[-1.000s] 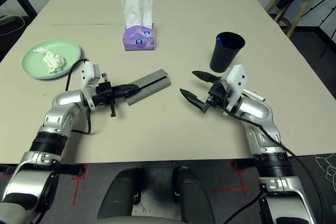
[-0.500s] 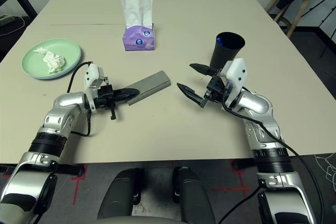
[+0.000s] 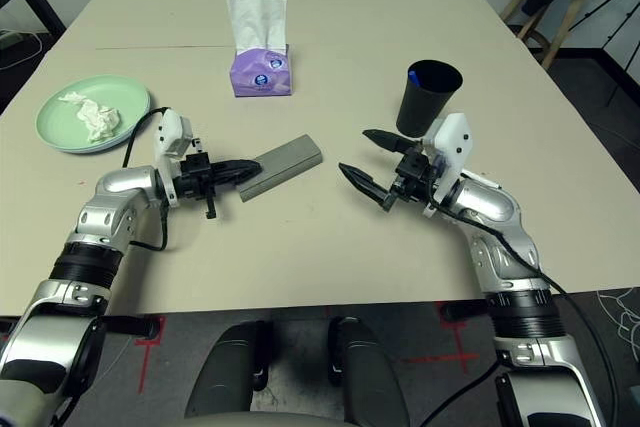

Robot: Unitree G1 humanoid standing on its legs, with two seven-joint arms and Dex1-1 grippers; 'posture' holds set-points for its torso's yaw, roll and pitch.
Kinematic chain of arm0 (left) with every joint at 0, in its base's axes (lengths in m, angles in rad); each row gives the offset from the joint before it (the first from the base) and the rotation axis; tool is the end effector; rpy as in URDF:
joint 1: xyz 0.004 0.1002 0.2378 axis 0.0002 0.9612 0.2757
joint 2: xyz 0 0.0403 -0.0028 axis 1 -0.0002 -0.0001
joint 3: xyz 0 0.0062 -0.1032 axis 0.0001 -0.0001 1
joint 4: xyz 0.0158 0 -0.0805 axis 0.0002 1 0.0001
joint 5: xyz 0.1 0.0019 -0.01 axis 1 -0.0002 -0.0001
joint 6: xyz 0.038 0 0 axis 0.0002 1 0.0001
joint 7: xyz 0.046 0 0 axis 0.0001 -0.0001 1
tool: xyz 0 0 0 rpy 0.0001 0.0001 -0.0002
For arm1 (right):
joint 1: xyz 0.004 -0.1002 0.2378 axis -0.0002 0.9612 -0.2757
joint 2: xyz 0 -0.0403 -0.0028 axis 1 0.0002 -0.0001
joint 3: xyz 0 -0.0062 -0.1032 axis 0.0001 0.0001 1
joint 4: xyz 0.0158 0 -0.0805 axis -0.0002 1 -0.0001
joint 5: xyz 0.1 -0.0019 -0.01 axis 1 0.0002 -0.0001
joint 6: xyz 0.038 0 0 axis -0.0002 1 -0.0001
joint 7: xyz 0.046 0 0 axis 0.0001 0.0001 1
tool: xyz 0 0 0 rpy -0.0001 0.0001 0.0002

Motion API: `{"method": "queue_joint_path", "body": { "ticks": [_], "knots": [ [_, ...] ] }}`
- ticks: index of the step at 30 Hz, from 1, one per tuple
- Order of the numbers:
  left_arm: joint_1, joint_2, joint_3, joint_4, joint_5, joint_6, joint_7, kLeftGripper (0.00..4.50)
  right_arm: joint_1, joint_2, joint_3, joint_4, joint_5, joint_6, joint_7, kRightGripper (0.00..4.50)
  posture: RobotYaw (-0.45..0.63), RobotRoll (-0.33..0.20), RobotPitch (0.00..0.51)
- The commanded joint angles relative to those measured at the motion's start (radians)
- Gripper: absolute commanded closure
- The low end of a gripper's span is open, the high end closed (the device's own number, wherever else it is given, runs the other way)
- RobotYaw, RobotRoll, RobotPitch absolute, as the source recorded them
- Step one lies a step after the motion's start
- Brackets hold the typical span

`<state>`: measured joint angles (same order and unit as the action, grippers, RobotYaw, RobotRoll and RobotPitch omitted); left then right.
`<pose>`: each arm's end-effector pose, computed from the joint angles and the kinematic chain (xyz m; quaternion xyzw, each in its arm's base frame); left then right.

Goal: Organize and tidy the items on the table.

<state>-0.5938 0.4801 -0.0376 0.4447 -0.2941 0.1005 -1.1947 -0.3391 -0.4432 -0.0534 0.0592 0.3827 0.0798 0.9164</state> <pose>0.3083 0.2275 0.1316 0.0892 0.0259 -0.5467 0.8322 0.2629 -0.2237 0.1298 -0.0692 -0.0858 0.4441 0.8891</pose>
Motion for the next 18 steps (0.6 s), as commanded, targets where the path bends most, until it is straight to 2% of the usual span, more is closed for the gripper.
{"method": "queue_joint_path", "body": {
  "ticks": [1,2,5,9,12,15,18],
  "knots": [
    [-0.027,0.012,0.005,-0.009,0.028,-0.062,0.020,4.09,0.011,0.000,0.003,-0.013,0.003,0.002,-0.002,0.00,0.08,0.000,0.138],
    [-0.039,0.014,0.004,-0.005,0.036,-0.080,0.026,3.85,0.009,-0.003,0.005,-0.013,0.002,0.003,0.000,0.00,0.08,0.000,0.138],
    [-0.079,0.012,0.001,-0.010,0.025,-0.117,-0.002,2.76,-0.006,-0.016,0.005,-0.018,-0.003,0.042,-0.017,0.00,0.08,0.000,0.142],
    [-0.102,-0.010,-0.050,-0.090,-0.017,-0.087,-0.100,1.19,-0.056,-0.063,0.015,-0.042,-0.029,0.244,-0.099,0.00,0.08,0.000,0.149],
    [-0.088,-0.021,-0.082,-0.118,-0.024,-0.055,-0.142,0.12,-0.106,-0.121,0.028,-0.093,-0.009,0.376,-0.081,0.00,0.07,0.000,0.157],
    [-0.063,-0.050,-0.091,-0.116,-0.023,-0.103,-0.154,0.02,-0.156,-0.243,0.088,-0.178,-0.046,0.530,-0.050,0.00,0.07,0.000,0.159],
    [-0.035,-0.077,-0.093,-0.133,-0.029,-0.126,-0.148,0.02,-0.205,-0.369,0.137,-0.225,-0.024,0.667,0.032,0.00,0.07,0.000,0.161]
  ]
}}
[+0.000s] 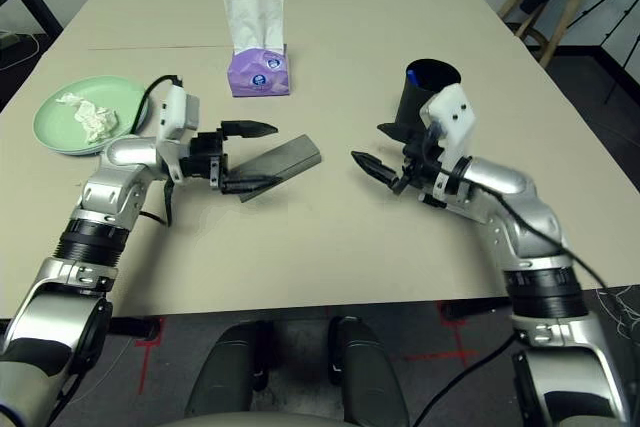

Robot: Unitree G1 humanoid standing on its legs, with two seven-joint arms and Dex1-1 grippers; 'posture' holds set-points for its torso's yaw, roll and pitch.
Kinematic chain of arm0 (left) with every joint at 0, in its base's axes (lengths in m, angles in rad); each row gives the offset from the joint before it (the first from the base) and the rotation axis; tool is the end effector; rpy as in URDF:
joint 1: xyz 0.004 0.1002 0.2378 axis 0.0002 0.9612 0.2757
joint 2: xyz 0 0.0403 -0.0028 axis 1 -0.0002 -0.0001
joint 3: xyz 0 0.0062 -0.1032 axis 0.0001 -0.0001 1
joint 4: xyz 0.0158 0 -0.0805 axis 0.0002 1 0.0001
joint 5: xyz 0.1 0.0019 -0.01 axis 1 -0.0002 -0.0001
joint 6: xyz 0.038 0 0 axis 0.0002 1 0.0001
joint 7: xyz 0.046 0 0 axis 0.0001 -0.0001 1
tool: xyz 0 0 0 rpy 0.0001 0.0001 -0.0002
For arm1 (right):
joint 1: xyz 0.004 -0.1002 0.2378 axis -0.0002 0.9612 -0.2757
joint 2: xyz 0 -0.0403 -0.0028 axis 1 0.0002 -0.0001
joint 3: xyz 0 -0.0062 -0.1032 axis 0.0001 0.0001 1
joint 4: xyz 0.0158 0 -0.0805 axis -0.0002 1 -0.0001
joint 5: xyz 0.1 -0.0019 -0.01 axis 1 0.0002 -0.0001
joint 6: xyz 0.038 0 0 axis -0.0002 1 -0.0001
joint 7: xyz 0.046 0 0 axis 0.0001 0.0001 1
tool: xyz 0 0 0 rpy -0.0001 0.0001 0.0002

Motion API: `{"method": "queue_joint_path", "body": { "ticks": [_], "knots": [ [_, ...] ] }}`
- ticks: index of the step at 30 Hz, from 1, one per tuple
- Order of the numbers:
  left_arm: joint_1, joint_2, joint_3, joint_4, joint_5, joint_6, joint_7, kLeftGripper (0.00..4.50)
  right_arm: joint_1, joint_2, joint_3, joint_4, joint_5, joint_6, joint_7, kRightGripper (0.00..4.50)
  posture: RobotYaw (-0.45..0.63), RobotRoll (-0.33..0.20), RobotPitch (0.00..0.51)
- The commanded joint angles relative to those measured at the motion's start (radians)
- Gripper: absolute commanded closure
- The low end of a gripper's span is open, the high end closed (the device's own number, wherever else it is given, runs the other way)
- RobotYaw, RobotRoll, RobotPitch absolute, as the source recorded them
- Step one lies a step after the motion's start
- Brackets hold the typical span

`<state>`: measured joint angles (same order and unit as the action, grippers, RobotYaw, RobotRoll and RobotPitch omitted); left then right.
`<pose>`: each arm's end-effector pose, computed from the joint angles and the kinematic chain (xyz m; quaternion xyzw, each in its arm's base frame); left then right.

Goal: Organize and tidy the items on the table.

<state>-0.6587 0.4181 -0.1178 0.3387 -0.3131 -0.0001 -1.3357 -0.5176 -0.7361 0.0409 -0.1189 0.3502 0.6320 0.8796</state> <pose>0.3140 0.1845 0.1597 0.1450 -0.0671 -0.6595 0.7345 0.2690 -0.2333 0.1986 -0.1805 0.0975 0.4218 0.8832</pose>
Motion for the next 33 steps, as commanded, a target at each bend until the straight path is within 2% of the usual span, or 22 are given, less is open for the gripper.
{"method": "queue_joint_path", "body": {
  "ticks": [1,4,7,13,16,20,28,33],
  "knots": [
    [0.038,-0.020,-0.015,-0.035,-0.008,-0.028,-0.006,0.02,-0.041,-0.113,0.056,-0.055,0.016,0.154,0.094,0.00,0.07,0.000,0.159],
    [0.059,-0.026,-0.023,-0.046,-0.008,-0.033,-0.014,0.02,-0.097,-0.257,0.139,-0.076,0.001,0.269,0.199,0.00,0.07,0.000,0.163],
    [0.073,-0.027,-0.030,-0.055,-0.012,-0.028,-0.023,0.02,-0.172,-0.344,0.222,-0.063,-0.025,0.323,0.279,0.00,0.06,0.000,0.169],
    [0.084,-0.043,-0.045,-0.063,-0.009,-0.061,-0.039,0.02,-0.281,-0.431,0.379,0.017,-0.143,0.284,0.421,0.00,0.05,0.000,0.189],
    [0.092,-0.048,-0.049,-0.076,-0.018,-0.036,-0.044,0.02,-0.316,-0.454,0.444,0.064,-0.206,0.264,0.495,0.00,0.04,0.000,0.205],
    [0.097,-0.052,-0.029,-0.079,-0.029,0.006,-0.005,0.02,-0.324,-0.456,0.479,0.081,-0.258,0.255,0.546,0.00,0.04,0.000,0.213],
    [0.135,-0.056,0.010,-0.121,-0.036,0.078,0.128,0.02,-0.335,-0.418,0.528,0.124,-0.384,0.214,0.573,0.00,0.07,0.000,0.225],
    [0.150,-0.045,0.017,-0.141,-0.037,0.092,0.152,0.02,-0.344,-0.386,0.544,0.129,-0.432,0.208,0.591,0.00,0.08,0.000,0.234]
  ]
}}
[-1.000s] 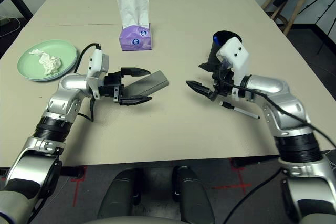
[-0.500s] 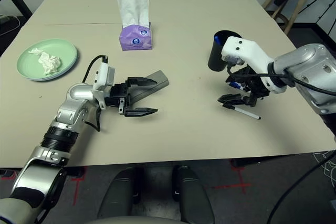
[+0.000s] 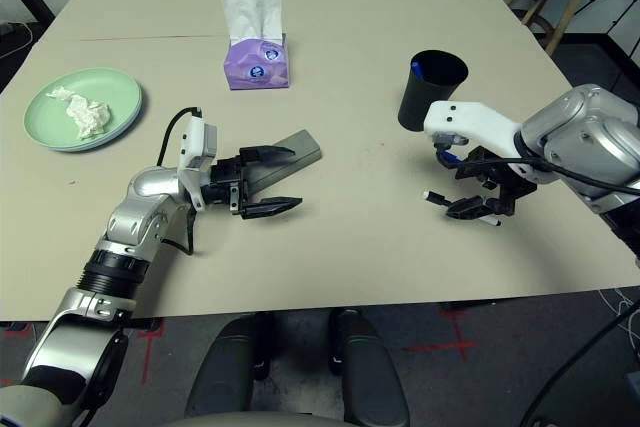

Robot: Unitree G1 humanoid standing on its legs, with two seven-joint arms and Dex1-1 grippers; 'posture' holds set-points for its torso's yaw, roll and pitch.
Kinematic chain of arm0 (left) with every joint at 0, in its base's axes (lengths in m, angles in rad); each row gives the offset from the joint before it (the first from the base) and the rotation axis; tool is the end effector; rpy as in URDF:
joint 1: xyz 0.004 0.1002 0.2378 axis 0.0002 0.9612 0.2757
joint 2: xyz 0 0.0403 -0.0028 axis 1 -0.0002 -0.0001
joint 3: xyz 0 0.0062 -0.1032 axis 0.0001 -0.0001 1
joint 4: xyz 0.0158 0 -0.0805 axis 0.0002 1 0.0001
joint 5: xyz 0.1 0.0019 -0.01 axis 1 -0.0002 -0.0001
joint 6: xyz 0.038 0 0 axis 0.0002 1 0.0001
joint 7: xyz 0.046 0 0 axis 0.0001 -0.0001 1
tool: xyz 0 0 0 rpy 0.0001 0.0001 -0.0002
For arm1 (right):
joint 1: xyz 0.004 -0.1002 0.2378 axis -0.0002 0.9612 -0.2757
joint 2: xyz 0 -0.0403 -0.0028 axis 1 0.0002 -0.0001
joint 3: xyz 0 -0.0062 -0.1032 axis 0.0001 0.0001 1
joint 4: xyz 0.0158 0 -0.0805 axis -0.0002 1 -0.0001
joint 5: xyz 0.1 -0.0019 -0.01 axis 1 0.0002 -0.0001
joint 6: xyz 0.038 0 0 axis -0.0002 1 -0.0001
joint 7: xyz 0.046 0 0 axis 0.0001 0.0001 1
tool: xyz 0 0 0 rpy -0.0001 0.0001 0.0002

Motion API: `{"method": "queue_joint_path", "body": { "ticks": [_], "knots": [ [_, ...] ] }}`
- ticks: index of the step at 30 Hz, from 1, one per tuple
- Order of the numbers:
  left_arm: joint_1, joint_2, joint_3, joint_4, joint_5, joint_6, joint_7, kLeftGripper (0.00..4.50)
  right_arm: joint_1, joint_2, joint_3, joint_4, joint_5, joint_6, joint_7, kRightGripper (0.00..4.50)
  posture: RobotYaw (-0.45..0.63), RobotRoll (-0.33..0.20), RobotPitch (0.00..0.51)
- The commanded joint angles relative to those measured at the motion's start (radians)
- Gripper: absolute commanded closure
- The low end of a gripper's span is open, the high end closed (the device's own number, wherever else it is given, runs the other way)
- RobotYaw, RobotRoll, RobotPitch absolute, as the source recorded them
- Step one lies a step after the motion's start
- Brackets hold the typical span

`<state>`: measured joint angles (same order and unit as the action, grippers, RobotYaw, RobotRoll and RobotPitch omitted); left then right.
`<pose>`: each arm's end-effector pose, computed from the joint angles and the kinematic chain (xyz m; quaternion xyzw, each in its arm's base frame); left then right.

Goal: Organize and tidy the items on the table.

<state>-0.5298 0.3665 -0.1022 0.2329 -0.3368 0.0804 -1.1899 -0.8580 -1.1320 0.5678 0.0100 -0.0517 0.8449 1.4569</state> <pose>0.2965 0.1783 0.1331 0.0781 -0.0548 -0.6165 0.7815 0.2825 -0.2554 0.2478 -0.3794 0.4542 0.4054 0.6967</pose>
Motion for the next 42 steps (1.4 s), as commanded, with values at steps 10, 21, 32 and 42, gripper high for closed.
{"method": "queue_joint_path", "body": {
  "ticks": [10,21,32,42],
  "knots": [
    [0.030,0.018,0.004,-0.060,-0.010,0.019,0.020,0.02,-0.002,0.054,0.023,0.036,-0.131,-0.099,0.013,0.00,0.09,0.000,0.239],
    [0.043,0.033,0.002,-0.092,-0.010,0.028,0.028,0.02,0.028,0.107,0.008,0.048,-0.176,-0.107,0.016,0.00,0.10,0.000,0.242],
    [0.037,0.033,0.002,-0.088,-0.010,0.022,0.034,0.00,0.048,0.103,0.002,0.057,-0.188,-0.111,0.032,2.43,0.10,0.000,0.232],
    [0.017,0.062,0.013,-0.047,-0.008,0.002,0.002,0.00,0.025,0.087,-0.051,0.027,-0.149,-0.144,0.087,4.17,0.09,0.000,0.214]
  ]
}}
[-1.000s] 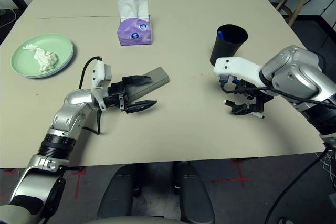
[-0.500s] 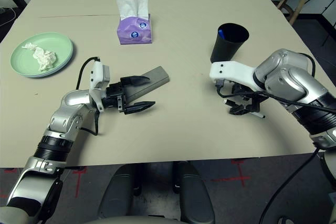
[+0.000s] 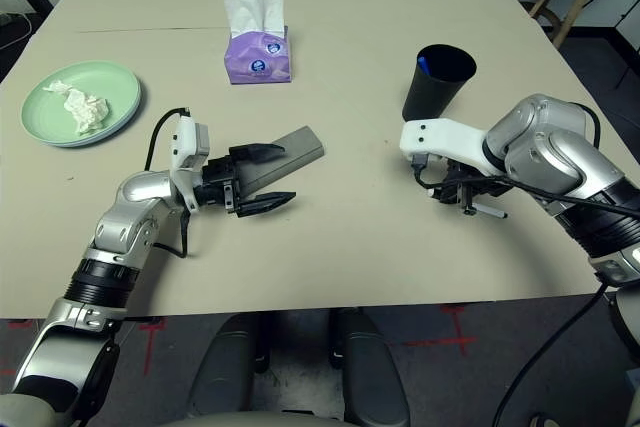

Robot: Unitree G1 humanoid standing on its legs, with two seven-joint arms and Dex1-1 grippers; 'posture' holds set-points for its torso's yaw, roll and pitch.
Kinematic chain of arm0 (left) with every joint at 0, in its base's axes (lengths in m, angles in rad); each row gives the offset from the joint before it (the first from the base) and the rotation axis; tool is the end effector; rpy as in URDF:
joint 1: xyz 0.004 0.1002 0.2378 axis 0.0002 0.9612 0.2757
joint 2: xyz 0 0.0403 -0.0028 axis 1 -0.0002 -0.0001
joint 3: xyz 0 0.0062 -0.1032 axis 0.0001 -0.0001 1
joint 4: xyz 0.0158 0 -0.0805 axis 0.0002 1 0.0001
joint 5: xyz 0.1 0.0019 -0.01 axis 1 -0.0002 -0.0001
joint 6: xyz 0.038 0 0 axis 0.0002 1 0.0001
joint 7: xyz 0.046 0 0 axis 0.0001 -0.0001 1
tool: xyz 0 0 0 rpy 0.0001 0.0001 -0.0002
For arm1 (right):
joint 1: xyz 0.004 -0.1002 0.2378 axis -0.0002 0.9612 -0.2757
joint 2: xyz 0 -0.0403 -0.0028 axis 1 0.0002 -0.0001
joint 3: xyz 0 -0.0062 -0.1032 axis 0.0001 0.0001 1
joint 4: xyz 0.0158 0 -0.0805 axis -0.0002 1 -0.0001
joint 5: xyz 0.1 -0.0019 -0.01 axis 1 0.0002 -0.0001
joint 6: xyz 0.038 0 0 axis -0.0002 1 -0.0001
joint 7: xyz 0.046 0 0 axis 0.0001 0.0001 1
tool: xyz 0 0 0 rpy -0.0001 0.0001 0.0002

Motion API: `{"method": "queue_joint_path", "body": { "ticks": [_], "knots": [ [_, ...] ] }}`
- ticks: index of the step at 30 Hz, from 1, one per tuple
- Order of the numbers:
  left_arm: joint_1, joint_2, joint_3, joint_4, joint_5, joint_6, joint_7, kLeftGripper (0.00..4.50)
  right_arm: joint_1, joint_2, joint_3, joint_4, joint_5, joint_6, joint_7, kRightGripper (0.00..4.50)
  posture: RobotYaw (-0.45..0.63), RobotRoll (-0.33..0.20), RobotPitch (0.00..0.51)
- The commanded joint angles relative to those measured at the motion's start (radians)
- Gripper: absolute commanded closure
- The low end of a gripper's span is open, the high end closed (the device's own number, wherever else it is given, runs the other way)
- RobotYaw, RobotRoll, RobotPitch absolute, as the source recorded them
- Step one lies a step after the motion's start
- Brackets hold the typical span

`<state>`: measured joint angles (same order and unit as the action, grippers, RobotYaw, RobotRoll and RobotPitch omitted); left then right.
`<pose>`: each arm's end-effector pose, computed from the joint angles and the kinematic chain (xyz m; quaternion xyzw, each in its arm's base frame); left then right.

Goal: Organize and tidy the items on the table.

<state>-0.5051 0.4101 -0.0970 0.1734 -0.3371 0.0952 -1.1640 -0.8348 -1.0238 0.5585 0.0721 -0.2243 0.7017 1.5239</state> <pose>0.2908 0.1866 0.1390 0.0986 -0.0542 -0.6028 0.7899 0.2938 -0.2417 0.2327 -0.4288 0.4492 0.4334 0.6531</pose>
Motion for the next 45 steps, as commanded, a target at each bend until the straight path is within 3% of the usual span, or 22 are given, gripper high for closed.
{"method": "queue_joint_path", "body": {
  "ticks": [1,6,9,14,17,19,26,31,34,45],
  "knots": [
    [-0.010,0.025,0.010,0.010,-0.011,-0.013,-0.031,0.00,-0.001,-0.023,-0.055,-0.048,0.035,0.010,0.025,4.17,0.09,0.000,0.213],
    [-0.010,0.038,0.018,-0.006,-0.019,-0.009,-0.040,0.00,-0.002,-0.013,-0.143,-0.148,0.119,0.130,0.031,4.17,0.09,0.000,0.197],
    [-0.014,0.032,0.036,-0.002,-0.031,-0.029,-0.033,0.00,-0.024,0.039,-0.229,-0.226,0.218,0.281,-0.004,4.17,0.07,0.000,0.188],
    [-0.039,0.042,0.054,0.034,-0.036,-0.041,-0.039,0.00,-0.055,0.348,-0.547,-0.263,0.367,0.429,-0.283,4.17,0.05,0.000,0.178],
    [-0.069,0.051,0.055,0.071,-0.024,-0.046,-0.037,0.00,-0.041,0.538,-0.743,-0.277,0.416,0.322,-0.510,4.17,0.03,0.000,0.177],
    [-0.081,0.053,0.052,0.095,-0.016,-0.064,-0.044,0.00,-0.036,0.606,-0.805,-0.281,0.434,0.276,-0.609,4.17,0.02,0.000,0.176],
    [-0.113,0.048,0.047,0.131,-0.012,-0.071,-0.053,0.00,0.078,0.725,-0.876,-0.245,0.351,-0.150,-0.994,4.17,0.02,0.000,0.174],
    [-0.111,0.050,0.048,0.132,-0.009,-0.075,-0.056,0.00,0.117,0.764,-0.880,-0.185,0.286,-0.324,-1.234,4.17,0.02,0.000,0.172],
    [-0.107,0.050,0.046,0.127,-0.008,-0.074,-0.054,0.00,0.120,0.763,-0.872,-0.152,0.278,-0.332,-1.305,4.17,0.03,0.000,0.171],
    [-0.098,0.048,0.046,0.113,-0.008,-0.067,-0.046,0.00,0.095,0.774,-0.882,-0.123,0.340,-0.066,-1.429,4.17,0.03,0.000,0.175]
  ]
}}
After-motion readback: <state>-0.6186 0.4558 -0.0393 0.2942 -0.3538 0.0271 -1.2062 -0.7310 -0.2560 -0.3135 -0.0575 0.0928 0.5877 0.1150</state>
